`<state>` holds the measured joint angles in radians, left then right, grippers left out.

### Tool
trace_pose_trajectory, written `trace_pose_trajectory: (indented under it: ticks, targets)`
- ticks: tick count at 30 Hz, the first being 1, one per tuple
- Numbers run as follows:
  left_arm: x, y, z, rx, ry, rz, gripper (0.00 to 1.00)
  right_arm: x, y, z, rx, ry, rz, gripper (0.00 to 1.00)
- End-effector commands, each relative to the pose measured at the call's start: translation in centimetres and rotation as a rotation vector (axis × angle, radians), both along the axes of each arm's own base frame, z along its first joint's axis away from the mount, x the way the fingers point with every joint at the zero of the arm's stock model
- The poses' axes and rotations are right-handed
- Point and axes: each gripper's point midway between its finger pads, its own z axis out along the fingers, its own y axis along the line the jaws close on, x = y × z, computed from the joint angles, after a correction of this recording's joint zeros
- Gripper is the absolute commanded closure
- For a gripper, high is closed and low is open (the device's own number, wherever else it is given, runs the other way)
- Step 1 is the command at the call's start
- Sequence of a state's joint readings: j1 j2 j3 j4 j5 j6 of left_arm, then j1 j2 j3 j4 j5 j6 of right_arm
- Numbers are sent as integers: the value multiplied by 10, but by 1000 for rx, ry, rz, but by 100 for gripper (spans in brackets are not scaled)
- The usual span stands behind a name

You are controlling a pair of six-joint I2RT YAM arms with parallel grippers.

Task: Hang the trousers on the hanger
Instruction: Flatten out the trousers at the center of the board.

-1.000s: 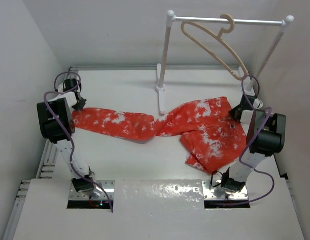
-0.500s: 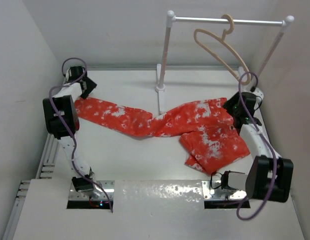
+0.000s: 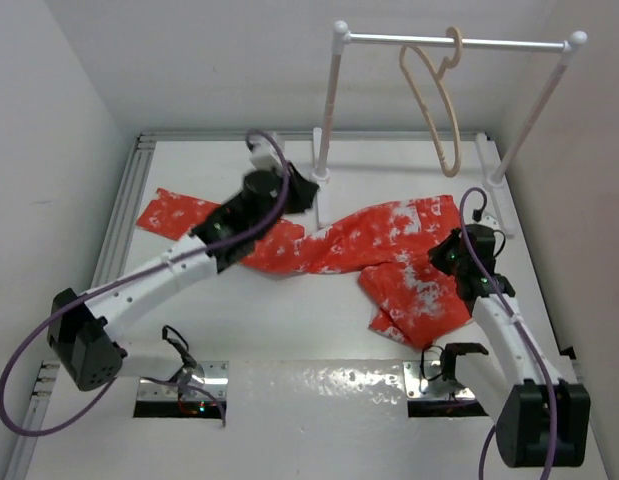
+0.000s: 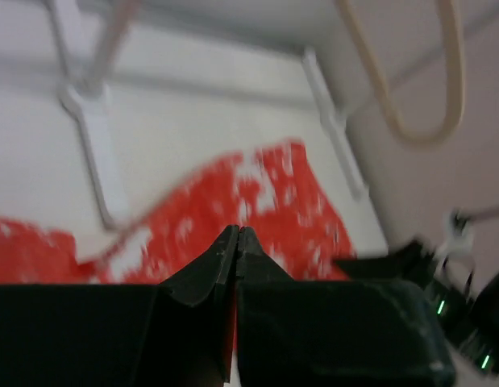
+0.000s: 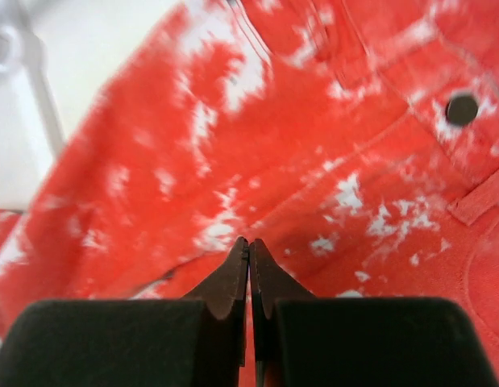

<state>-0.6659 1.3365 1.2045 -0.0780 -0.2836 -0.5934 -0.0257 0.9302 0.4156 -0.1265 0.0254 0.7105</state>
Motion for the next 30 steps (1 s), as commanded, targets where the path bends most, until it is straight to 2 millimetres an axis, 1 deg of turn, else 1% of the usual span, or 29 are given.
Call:
trace_pose_trajectory:
  ticks: [1,2,3,4,5,6,7,8,9,10,11,12,13,14,15,16,18,19,20,21,22,23,24,25,26,27,28,30]
  targets:
    - [-48,-28,-98,120,165,-66,100,9,-5,49,-37,-107,-3,100]
    - [-76,-40,-133,147,221,-126,100,9,-6,55,-50,-116,1,100]
    - [-91,-47,-151,156,255,-169,97,10,-7,65,-54,-127,4,100]
    - [-105,-49,-175,166,289,-203,87,11,-6,70,-56,-135,12,100]
    - [-121,-64,-181,151,297,-266,81,11,-3,72,-51,-134,27,100]
    - [-134,-77,-191,145,319,-331,76,10,-2,71,-47,-123,36,100]
    - [-146,-85,-199,151,332,-370,69,9,-1,70,-47,-117,44,99]
    - [-168,-99,-205,174,337,-438,65,7,0,65,-50,-101,51,98]
    - [-175,-105,-218,205,356,-451,62,4,1,57,-51,-81,60,96]
    - [-184,-112,-222,209,358,-479,56,2,0,52,-56,-67,65,90]
    - [-197,-121,-234,222,376,-528,53,0,0,47,-62,-50,71,87]
    - [-198,-130,-234,195,365,-549,50,-5,0,39,-61,-26,72,85]
    - [-201,-133,-239,189,371,-563,46,-7,4,35,-47,-19,90,83]
    - [-203,-138,-248,192,388,-578,45,-10,5,29,-42,-11,95,81]
    - [-203,-144,-249,179,384,-595,43,-12,7,27,-36,-4,103,81]
    - [-208,-152,-254,178,399,-635,43,-13,8,26,-35,-2,108,81]
    - [-210,-165,-253,160,395,-670,42,-16,9,22,-33,0,113,81]
    - [-215,-169,-255,162,398,-690,42,-17,8,21,-34,4,109,81]
    - [-219,-172,-264,177,418,-705,42,-19,7,19,-37,13,107,81]
    - [-222,-176,-264,176,418,-713,42,-19,6,18,-41,15,100,80]
    - [-224,-176,-273,187,434,-714,42,-21,5,14,-41,23,94,78]
    - [-223,-180,-273,181,433,-716,42,-22,4,10,-43,36,86,71]
    - [-224,-182,-281,190,445,-718,42,-24,2,6,-47,47,75,67]
    - [-224,-184,-284,192,446,-719,42,-28,2,-2,-41,69,71,63]
    - [-222,-189,-283,191,441,-722,42,-30,0,-7,-49,82,57,53]
    - [-224,-192,-286,198,443,-727,42,-32,1,-11,-45,95,66,52]
    - [-222,-191,-293,212,449,-715,42,-35,1,-15,-45,106,69,51]
    - [-221,-193,-295,211,445,-713,43,-38,9,-16,-20,102,104,50]
